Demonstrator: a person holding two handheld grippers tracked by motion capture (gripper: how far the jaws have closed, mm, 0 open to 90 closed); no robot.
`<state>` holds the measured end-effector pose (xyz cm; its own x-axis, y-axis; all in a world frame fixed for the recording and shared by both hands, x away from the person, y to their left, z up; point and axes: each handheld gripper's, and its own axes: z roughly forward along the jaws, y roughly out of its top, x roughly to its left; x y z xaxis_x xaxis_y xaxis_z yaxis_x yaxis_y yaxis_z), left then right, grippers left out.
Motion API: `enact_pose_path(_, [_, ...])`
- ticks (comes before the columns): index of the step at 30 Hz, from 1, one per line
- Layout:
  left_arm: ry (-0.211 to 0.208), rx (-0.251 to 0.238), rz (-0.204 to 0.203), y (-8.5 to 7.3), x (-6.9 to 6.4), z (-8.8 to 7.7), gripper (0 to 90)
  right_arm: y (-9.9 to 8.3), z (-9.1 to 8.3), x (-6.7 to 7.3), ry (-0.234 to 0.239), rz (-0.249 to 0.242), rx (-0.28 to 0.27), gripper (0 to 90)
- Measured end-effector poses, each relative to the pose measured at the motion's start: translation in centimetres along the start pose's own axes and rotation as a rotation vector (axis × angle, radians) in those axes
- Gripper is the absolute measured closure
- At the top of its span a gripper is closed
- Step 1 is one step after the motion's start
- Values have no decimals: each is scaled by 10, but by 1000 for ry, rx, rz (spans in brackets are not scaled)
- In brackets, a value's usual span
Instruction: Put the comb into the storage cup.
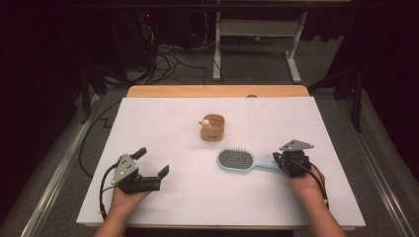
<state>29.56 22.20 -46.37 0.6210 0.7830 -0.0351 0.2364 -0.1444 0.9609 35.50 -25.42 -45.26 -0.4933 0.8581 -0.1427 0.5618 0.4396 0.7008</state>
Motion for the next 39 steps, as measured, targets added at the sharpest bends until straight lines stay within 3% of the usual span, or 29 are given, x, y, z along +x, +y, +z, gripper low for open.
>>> enact_pose_path(19, [17,-2,-3,1,3,-2,0,-30,-25,15,65,8,-37,900])
enact_pose_path(25, [14,-2,-13,1,3,-3,8,-38,-31,18,78,18,-41,900])
enact_pose_path(39, [-8,14,-3,0,1,-1,10,-49,-41,30,156,4,-57,900])
